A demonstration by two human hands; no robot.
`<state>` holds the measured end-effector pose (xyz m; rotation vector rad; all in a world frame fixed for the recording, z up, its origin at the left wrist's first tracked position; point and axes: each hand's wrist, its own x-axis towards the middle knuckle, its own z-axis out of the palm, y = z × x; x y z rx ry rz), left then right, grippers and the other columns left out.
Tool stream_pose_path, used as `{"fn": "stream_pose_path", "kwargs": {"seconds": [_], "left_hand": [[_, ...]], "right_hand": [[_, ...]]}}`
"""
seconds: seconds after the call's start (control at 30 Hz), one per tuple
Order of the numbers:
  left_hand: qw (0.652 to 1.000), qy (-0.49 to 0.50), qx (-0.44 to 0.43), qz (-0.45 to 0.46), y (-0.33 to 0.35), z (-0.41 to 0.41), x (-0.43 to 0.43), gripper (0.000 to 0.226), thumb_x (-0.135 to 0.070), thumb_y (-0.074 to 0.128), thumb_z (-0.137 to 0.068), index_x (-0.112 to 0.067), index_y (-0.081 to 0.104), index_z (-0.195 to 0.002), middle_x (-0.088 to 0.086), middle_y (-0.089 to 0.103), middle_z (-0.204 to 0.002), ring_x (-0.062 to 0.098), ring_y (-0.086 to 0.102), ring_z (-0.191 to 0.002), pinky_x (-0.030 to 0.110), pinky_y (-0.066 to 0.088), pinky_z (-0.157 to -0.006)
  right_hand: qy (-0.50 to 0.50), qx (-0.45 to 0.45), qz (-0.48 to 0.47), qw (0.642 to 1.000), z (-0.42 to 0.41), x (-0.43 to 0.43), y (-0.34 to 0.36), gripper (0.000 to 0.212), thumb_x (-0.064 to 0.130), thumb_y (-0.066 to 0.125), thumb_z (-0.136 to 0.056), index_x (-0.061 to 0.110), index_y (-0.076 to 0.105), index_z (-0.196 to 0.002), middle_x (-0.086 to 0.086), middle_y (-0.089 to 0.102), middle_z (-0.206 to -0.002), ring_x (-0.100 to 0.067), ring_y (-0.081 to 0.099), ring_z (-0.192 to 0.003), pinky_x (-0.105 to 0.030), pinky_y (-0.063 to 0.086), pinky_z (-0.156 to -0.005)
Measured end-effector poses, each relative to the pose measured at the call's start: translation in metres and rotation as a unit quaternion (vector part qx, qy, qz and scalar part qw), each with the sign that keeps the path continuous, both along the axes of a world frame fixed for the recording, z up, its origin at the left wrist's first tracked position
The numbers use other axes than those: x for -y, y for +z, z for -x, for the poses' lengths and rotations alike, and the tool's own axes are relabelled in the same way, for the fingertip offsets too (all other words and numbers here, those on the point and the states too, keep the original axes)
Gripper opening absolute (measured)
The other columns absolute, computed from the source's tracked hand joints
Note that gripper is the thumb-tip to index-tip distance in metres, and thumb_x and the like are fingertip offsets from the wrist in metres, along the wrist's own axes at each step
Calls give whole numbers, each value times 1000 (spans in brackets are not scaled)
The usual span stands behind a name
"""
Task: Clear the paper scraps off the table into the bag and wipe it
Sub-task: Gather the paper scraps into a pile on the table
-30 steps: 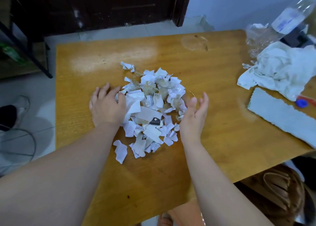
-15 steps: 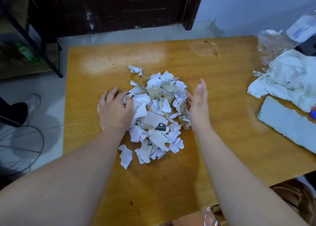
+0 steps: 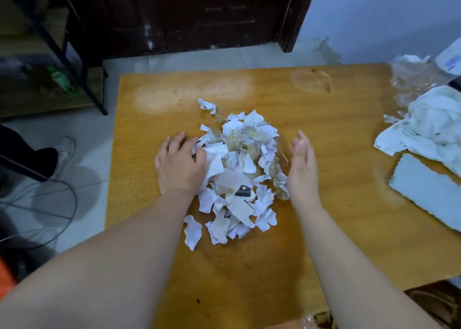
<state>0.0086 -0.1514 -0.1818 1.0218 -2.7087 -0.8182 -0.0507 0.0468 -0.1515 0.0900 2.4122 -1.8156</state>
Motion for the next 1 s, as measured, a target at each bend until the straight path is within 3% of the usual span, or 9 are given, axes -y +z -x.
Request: {"fn": "stream_pose_path", "kwargs": {"seconds": [0.17, 0.27, 0.37, 0.43, 0.53, 0.67, 0.77, 0.87, 1.0], "left_hand": [[1000, 2, -2, 1, 0, 0, 0, 41, -34, 38, -96, -31, 55, -133, -6, 36, -154, 22, 19, -145, 44, 14, -118], [1000, 2, 5, 6, 2, 0, 0, 42, -37, 39, -94, -32, 54, -133, -6, 36, -154, 21, 19, -145, 44, 13, -118], [1000, -6, 6, -4, 2, 1, 0, 45, -43, 39, -91, -33, 55, -132, -7, 34, -154, 20, 17, -146, 44, 12, -118], [1000, -12, -5, -8, 3, -1, 1, 46, -46, 37, -91, -33, 55, -132, -7, 34, -155, 20, 16, -146, 44, 12, -118], [997, -32, -20, -63, 2, -5, 7, 53, -46, 35, -94, -28, 42, -143, -2, 30, -157, 20, 12, -148, 44, 9, -120], [952, -20, -108, -285, 16, -34, 2, 56, -48, 37, -93, -33, 32, -147, -6, 27, -157, 15, 18, -147, 46, 16, -119], [967, -37, -122, -219, 24, -75, -26, 47, -40, 29, -101, -32, 30, -148, -10, 25, -157, 7, 17, -145, 35, 14, -119], [987, -17, -100, -121, 17, -99, -59, 61, -45, 21, -94, -25, 23, -152, -7, 15, -161, 9, 8, -148, 31, 6, -120], [986, 75, -54, -135, 5, -89, -90, 83, -63, 8, -84, -18, 13, -154, 3, 4, -163, 16, -1, -150, 34, -4, -120]], "right_hand": [[-96, -34, -142, 985, -29, -28, -9, 40, 28, 31, -102, 19, 44, -139, 4, 49, -140, -13, 42, -131, -18, 27, -100], [-36, -60, -249, 966, -49, -46, -27, 39, 17, 35, -100, 14, 45, -138, -2, 50, -139, -19, 39, -134, -23, 25, -106], [57, -115, -369, 920, -58, -48, -40, 42, 5, 38, -97, 13, 47, -137, -1, 47, -142, -19, 33, -138, -21, 17, -109], [81, -134, -413, 897, -57, -45, -42, 47, -2, 40, -91, 15, 50, -134, 0, 45, -144, -21, 31, -138, -26, 21, -111], [77, -119, -424, 894, -56, -42, -40, 54, -3, 39, -88, 17, 46, -137, 2, 42, -145, -21, 28, -138, -31, 26, -110], [75, -126, -414, 898, -58, -42, -39, 58, -5, 38, -87, 19, 40, -140, 1, 44, -144, -22, 28, -137, -32, 26, -110], [79, -121, -416, 898, -59, -43, -40, 57, -4, 37, -87, 20, 42, -139, 2, 42, -145, -21, 27, -138, -34, 28, -110], [74, -118, -422, 896, -58, -43, -39, 55, -3, 35, -89, 20, 43, -138, 4, 41, -146, -20, 27, -138, -34, 28, -109], [74, -115, -425, 895, -58, -41, -38, 55, -3, 34, -88, 19, 43, -138, 4, 41, -146, -20, 27, -138, -33, 27, -109]]}}
